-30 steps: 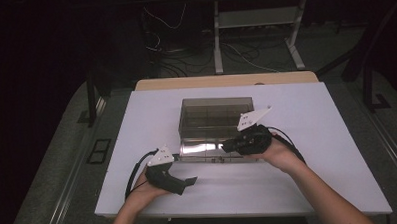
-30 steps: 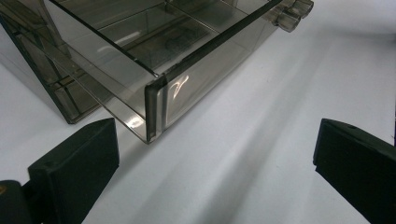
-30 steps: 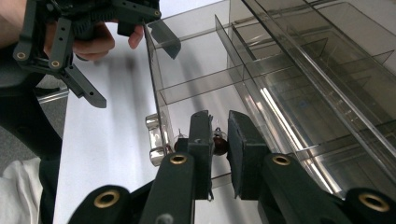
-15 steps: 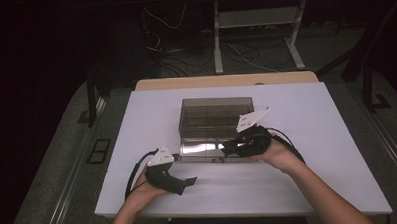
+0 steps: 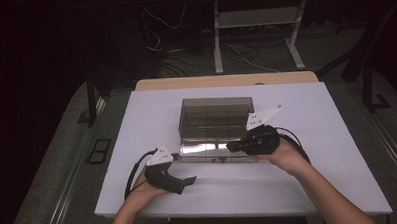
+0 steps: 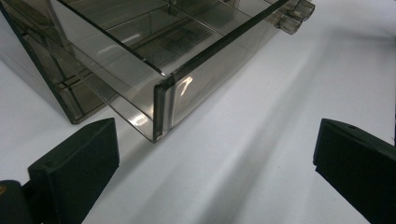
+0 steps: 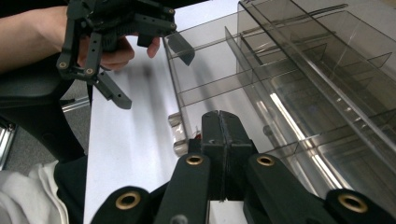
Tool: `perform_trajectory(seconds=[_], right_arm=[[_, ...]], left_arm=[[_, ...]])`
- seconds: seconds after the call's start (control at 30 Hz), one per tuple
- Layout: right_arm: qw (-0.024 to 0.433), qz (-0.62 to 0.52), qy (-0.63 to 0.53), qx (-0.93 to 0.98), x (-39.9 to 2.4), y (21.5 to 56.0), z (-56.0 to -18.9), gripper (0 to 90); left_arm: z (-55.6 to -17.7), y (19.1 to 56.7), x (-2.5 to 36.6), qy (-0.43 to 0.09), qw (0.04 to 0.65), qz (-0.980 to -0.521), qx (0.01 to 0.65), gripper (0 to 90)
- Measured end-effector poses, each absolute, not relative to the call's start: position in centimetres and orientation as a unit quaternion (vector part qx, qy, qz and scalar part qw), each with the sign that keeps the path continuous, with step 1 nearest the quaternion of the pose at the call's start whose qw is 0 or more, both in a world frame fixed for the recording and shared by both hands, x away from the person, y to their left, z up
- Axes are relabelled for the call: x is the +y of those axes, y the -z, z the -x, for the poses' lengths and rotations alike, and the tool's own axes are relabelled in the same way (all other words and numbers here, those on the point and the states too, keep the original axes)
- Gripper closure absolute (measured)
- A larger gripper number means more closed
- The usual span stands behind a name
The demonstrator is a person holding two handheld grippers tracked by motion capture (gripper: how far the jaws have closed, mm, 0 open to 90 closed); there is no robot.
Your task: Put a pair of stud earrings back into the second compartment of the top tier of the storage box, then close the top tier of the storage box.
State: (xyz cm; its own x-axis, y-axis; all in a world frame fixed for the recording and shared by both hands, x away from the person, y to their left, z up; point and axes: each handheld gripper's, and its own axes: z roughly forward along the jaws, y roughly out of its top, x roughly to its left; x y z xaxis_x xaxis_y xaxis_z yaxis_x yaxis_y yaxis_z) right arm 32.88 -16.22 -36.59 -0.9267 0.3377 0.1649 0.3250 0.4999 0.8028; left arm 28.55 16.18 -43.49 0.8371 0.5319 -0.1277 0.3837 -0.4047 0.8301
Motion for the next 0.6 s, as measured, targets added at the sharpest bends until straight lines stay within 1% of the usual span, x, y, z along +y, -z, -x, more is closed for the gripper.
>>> perform_trajectory(seconds=[0.6], right_arm=[[0.005,-0.197,-0.467,0.862,-17.7,37.0,-30.3,88.8]], left_arm=[[-28.4,43.5,16.4,-0.083,0.470,-0.833,0.278,0.0]])
